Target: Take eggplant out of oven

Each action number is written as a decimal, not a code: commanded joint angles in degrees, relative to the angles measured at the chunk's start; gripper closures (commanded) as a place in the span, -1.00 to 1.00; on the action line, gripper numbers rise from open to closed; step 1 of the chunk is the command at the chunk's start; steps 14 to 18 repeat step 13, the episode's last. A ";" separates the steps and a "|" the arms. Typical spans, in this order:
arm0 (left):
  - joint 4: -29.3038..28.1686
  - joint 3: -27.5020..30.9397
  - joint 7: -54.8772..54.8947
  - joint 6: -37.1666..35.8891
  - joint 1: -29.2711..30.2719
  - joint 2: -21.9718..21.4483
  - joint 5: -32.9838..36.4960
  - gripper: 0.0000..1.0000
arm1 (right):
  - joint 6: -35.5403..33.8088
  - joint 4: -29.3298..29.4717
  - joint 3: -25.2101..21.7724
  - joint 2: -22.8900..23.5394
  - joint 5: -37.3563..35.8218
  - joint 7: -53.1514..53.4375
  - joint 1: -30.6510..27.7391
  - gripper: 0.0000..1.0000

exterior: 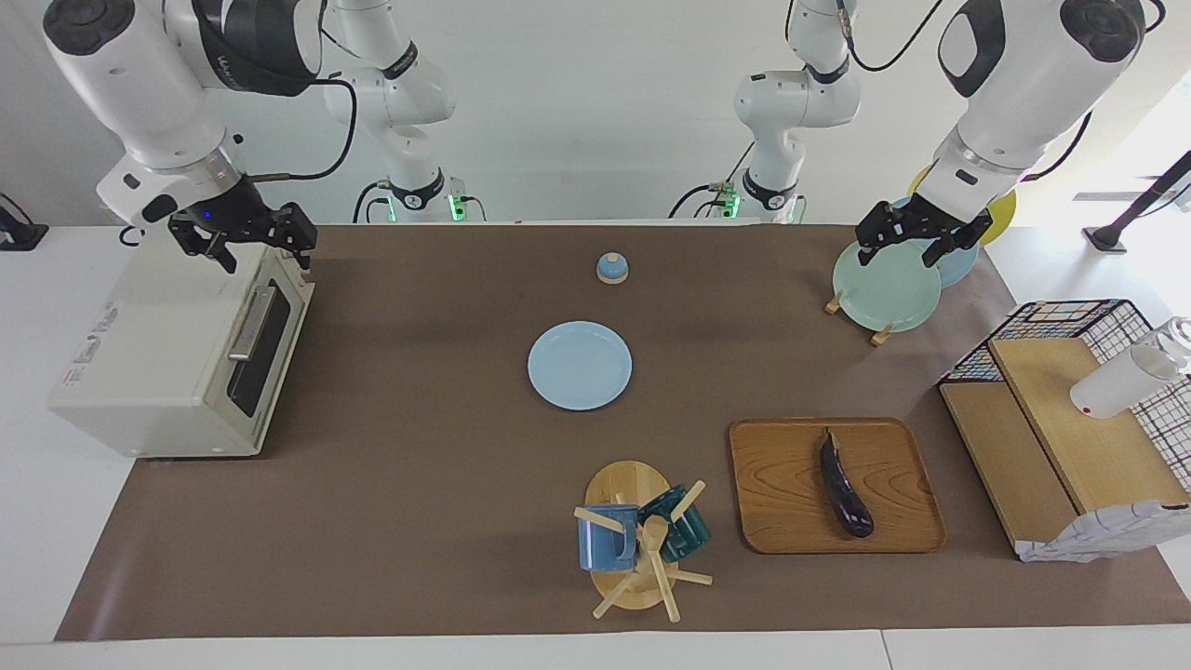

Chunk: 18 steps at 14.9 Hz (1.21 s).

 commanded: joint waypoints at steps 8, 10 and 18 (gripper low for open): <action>0.11 -3.94 -0.21 1.11 3.01 -0.26 3.80 -1.00 | -0.40 0.35 -0.03 -0.44 1.69 0.76 -0.28 -1.00; 0.02 -4.04 -0.21 1.02 3.19 -0.26 3.80 -1.00 | -0.57 0.35 -0.12 -0.70 1.69 0.85 -0.11 -1.00; -0.06 -4.04 -0.21 1.10 3.19 -0.44 3.62 -1.00 | -0.57 0.18 -0.12 -0.79 1.69 0.85 -0.46 -1.00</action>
